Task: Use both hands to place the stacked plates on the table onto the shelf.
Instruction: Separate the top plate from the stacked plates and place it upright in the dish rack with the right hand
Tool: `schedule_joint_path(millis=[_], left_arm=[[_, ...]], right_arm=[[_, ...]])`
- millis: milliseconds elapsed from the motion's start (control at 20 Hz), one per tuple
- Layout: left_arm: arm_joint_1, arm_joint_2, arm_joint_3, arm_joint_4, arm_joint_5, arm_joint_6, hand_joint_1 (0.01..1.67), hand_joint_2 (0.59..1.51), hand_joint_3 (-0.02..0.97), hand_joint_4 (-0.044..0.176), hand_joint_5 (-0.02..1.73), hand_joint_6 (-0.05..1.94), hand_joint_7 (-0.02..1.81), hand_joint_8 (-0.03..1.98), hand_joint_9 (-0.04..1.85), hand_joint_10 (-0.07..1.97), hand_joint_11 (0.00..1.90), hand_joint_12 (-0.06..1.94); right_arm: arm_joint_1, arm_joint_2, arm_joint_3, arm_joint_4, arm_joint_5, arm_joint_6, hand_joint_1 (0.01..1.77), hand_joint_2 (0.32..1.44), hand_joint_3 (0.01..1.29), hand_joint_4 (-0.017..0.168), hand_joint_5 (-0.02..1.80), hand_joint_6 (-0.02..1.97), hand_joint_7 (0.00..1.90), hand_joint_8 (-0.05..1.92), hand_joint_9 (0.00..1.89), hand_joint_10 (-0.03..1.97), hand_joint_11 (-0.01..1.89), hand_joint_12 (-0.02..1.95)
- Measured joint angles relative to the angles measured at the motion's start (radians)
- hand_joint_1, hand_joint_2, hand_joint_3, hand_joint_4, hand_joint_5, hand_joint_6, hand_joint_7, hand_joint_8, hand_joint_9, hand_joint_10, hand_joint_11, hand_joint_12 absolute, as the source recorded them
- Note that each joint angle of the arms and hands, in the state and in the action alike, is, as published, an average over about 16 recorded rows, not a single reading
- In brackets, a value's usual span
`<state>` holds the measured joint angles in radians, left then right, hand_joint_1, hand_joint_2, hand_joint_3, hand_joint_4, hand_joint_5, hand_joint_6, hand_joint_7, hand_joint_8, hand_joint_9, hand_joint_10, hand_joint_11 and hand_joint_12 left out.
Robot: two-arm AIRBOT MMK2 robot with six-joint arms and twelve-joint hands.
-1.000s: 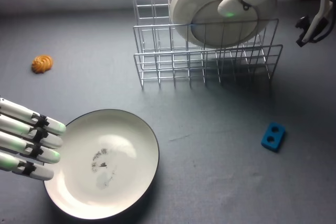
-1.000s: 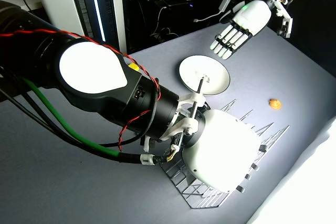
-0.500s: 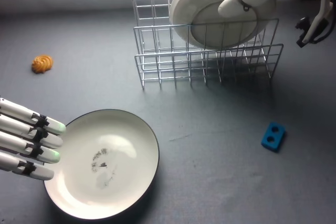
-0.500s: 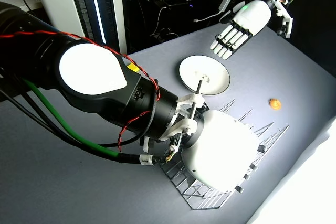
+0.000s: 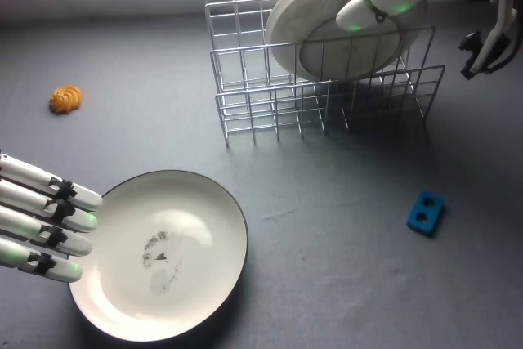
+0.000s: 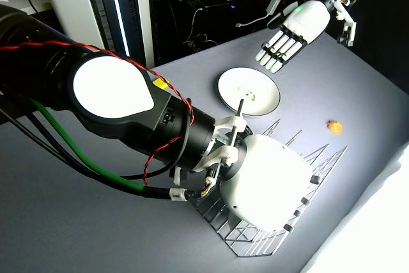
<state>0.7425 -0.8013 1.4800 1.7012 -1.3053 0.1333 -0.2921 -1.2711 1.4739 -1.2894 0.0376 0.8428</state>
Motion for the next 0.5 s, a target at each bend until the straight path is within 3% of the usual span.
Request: schedule_joint_path(millis=[250, 500], left_arm=[[0.000, 0.000, 0.000, 0.000, 0.000, 0.000, 0.02, 1.102, 0.012, -0.001, 0.04, 0.00, 0.03, -0.01, 0.02, 0.01, 0.01, -0.01], [0.000, 0.000, 0.000, 0.000, 0.001, 0.000, 0.02, 1.101, 0.012, -0.001, 0.03, 0.00, 0.03, -0.01, 0.02, 0.01, 0.01, -0.01]], right_arm=[[-0.002, 0.000, 0.000, 0.001, 0.002, -0.003, 1.16, 1.03, 0.01, -0.004, 0.91, 0.73, 1.07, 0.57, 1.27, 0.04, 0.87, 0.92], [-0.001, 0.001, 0.000, 0.001, 0.003, -0.004, 1.08, 1.03, 0.01, -0.003, 0.88, 0.48, 1.05, 0.35, 1.20, 0.03, 0.83, 0.95]])
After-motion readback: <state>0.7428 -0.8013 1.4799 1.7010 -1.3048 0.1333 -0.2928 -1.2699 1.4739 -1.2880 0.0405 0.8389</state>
